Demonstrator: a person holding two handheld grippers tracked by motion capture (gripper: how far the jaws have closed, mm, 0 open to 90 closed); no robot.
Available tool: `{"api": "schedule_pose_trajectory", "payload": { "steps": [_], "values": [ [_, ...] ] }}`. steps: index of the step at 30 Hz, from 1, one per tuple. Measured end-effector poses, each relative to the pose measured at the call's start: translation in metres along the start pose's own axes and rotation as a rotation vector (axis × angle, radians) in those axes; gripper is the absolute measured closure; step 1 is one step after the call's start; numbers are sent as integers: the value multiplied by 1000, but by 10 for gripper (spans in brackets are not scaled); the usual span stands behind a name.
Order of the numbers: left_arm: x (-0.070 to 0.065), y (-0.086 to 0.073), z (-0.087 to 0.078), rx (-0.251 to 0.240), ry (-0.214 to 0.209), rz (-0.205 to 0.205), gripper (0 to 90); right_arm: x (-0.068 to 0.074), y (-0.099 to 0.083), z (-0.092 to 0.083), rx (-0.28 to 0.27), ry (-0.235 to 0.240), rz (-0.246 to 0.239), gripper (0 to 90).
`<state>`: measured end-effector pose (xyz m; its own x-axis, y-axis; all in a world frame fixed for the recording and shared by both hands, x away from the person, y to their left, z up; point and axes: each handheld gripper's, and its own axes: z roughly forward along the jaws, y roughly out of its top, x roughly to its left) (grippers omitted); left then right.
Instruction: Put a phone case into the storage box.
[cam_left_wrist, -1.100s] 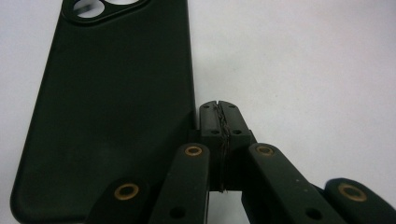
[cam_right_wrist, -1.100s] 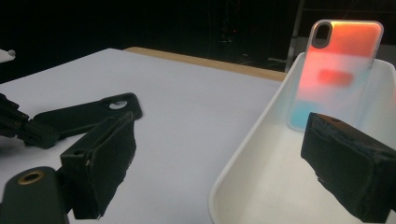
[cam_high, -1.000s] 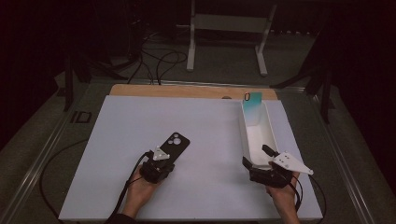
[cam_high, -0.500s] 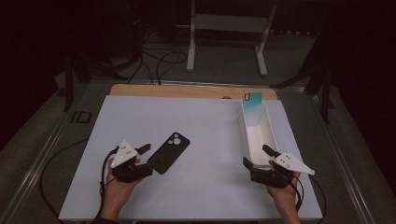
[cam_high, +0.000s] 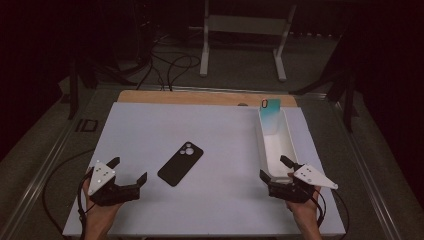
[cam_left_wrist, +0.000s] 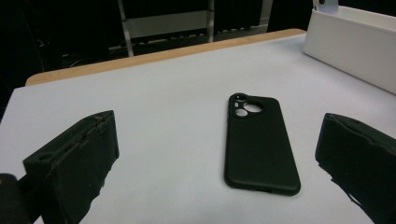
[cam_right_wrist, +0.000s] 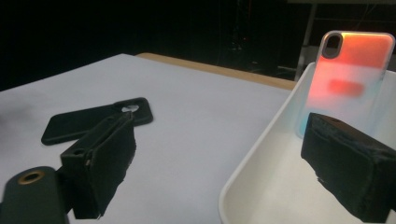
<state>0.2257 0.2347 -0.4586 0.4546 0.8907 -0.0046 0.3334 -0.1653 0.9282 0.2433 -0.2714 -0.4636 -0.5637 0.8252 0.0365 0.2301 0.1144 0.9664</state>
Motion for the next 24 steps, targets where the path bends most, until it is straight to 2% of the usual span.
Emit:
{"api": "schedule_pose_trajectory", "payload": {
  "steps": [5,13,19,24],
  "values": [
    [0,0,-1,-6,2,8,0,2,-1,0,3,-10,-27,94],
    [0,0,1,30,-16,10,0,1,-3,0,12,-13,-24,94],
    [0,8,4,84,-29,17,0,0,-3,-1,17,-14,-14,91],
    [-2,17,15,149,-48,17,0,0,-2,-1,16,-14,-9,87]
  ]
}}
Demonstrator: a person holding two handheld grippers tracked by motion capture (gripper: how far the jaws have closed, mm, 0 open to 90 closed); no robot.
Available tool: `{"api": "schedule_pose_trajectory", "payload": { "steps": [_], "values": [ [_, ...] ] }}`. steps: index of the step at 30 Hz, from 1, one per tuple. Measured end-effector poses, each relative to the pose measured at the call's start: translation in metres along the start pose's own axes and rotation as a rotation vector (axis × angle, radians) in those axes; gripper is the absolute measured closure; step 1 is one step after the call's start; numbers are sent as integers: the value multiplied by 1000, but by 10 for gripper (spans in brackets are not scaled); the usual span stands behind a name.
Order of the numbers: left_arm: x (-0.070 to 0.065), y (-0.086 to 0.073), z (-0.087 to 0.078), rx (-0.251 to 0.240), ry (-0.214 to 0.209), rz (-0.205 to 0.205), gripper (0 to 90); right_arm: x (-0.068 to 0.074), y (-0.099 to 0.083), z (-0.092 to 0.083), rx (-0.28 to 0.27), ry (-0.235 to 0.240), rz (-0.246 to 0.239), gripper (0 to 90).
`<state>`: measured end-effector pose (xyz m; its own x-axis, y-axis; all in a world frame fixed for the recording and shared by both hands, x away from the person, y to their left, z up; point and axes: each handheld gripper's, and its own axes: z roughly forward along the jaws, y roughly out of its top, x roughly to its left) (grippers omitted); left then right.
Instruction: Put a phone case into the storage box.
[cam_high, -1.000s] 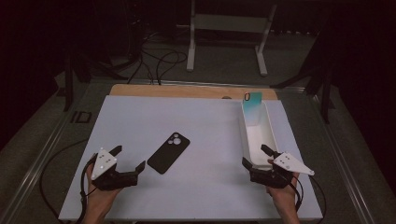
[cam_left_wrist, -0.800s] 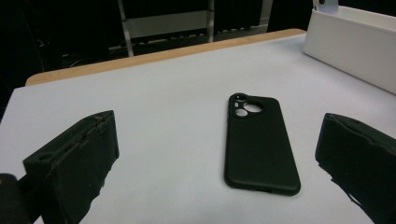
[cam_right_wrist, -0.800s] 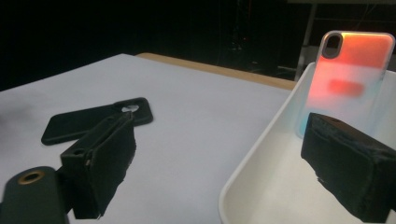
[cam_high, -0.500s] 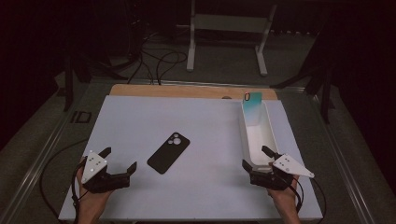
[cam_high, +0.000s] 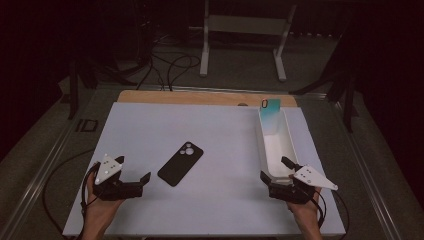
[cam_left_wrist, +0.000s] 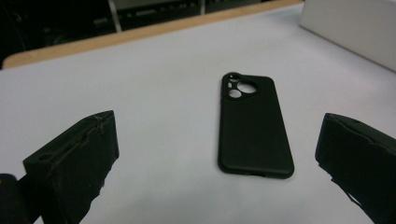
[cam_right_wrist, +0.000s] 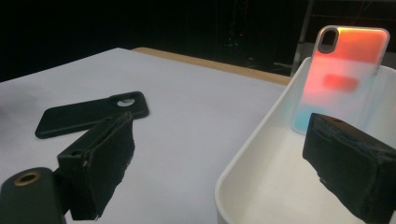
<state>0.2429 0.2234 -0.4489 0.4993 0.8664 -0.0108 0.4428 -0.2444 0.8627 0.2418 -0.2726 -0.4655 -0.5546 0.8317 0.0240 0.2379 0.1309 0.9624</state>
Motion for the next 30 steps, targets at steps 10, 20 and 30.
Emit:
{"api": "schedule_pose_trajectory", "payload": {
  "steps": [10,20,30],
  "values": [
    [-13,23,45,114,-54,52,0,0,0,1,15,5,6,86],
    [-21,21,91,241,-99,46,0,0,-2,3,34,-8,6,87],
    [-32,15,125,353,-114,70,0,-1,-3,4,44,-13,8,87]
  ]
}}
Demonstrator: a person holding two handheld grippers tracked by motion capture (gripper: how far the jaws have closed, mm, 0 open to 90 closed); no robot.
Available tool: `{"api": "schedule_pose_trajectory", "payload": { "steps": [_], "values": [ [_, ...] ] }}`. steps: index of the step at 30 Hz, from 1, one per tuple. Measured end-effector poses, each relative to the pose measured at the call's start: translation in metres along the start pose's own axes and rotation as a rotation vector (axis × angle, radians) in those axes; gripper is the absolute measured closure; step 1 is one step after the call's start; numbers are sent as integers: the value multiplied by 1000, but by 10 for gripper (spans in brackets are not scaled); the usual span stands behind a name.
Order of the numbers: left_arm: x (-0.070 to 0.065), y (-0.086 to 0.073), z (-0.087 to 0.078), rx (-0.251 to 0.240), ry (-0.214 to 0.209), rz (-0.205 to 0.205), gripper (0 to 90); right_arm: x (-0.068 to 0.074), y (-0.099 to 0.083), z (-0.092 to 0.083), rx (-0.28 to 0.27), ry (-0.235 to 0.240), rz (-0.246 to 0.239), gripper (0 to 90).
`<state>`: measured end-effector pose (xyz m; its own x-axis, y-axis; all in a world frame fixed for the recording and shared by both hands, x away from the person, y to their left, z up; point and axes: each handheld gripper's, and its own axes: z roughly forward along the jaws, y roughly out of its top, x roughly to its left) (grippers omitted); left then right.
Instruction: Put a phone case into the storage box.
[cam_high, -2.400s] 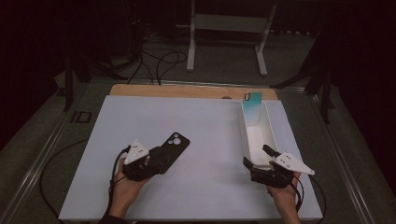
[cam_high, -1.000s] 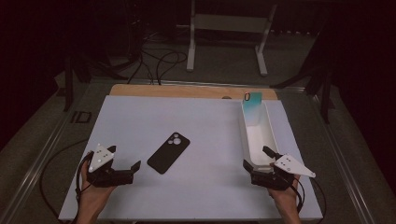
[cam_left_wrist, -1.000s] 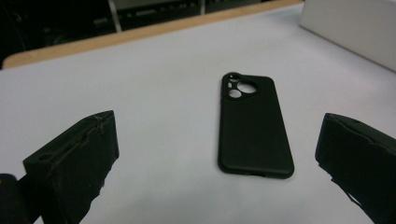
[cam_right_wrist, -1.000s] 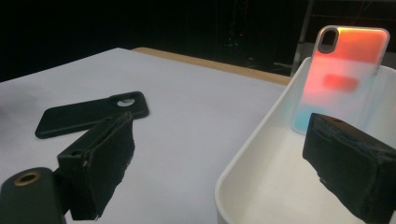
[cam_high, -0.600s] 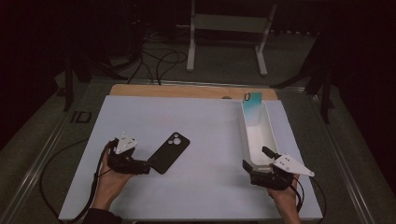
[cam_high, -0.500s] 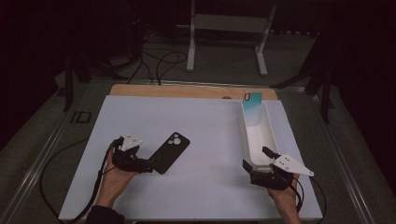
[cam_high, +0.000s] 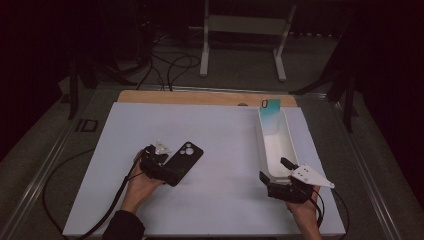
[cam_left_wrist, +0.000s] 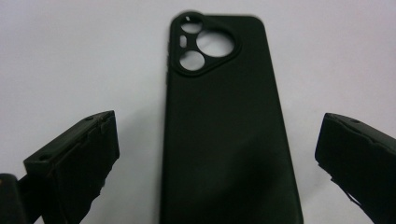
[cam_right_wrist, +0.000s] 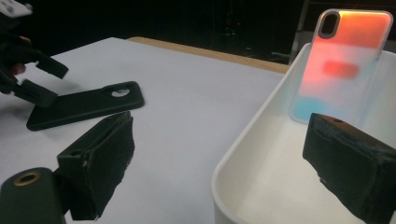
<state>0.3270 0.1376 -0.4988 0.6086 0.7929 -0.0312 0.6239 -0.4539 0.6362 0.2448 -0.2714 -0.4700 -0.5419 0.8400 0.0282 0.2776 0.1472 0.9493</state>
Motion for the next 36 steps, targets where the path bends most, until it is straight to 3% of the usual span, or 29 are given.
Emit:
{"api": "schedule_pose_trajectory", "payload": {
  "steps": [14,23,31,36],
  "values": [
    [-5,1,28,81,-16,31,55,-1,-1,0,-2,-4,2,87],
    [-7,3,29,103,-1,27,74,-1,0,0,-1,-4,-1,87],
    [-9,8,27,155,14,15,125,0,0,-1,-2,-2,-2,87],
    [-12,7,26,148,29,8,139,1,1,0,-1,-1,-6,87]
  ]
}}
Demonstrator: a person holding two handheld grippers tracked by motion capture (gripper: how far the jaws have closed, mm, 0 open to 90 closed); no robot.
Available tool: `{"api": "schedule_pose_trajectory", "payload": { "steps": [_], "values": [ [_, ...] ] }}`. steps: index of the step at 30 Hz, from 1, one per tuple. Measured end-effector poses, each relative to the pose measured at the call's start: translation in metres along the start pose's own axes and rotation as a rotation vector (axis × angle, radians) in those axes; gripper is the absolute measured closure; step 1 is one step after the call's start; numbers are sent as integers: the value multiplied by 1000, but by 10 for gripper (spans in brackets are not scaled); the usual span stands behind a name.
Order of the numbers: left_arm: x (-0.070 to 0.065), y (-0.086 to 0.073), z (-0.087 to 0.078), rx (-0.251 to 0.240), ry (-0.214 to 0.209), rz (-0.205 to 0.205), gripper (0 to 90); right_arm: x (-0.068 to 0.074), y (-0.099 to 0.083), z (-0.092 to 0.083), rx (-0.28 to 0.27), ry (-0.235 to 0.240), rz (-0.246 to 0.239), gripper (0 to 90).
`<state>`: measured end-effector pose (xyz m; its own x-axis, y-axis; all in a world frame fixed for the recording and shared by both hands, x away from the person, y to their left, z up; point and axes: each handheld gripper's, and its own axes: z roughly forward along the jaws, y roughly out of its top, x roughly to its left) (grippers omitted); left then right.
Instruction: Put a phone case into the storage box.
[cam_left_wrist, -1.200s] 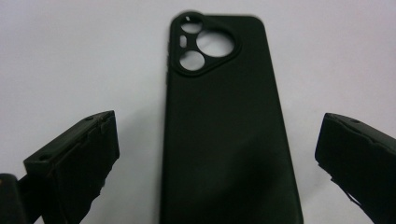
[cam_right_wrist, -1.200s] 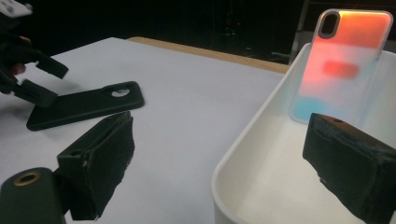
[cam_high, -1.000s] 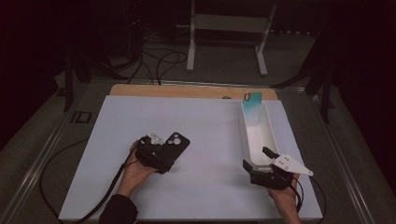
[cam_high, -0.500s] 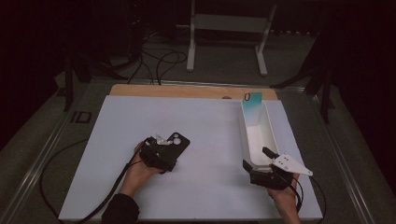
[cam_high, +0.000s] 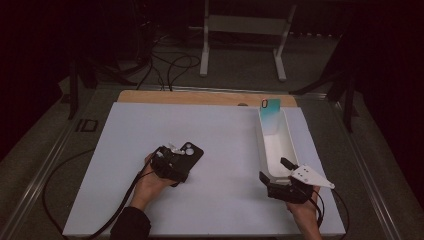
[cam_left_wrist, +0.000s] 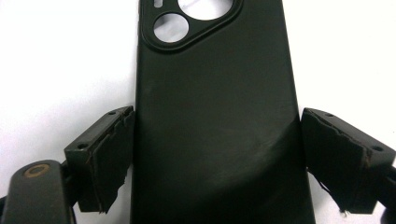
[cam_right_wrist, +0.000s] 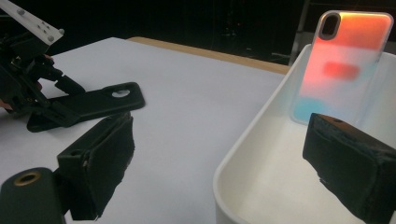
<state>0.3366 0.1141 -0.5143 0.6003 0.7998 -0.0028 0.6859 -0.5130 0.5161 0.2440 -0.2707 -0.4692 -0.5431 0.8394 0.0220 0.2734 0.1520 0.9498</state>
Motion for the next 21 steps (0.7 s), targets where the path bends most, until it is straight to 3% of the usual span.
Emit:
{"api": "schedule_pose_trajectory", "payload": {
  "steps": [14,21],
  "values": [
    [0,-1,-2,-20,-1,-24,162,-1,1,1,-1,1,8,87],
    [-3,2,-18,-86,-13,-27,161,-2,3,1,6,17,16,87]
  ]
}}
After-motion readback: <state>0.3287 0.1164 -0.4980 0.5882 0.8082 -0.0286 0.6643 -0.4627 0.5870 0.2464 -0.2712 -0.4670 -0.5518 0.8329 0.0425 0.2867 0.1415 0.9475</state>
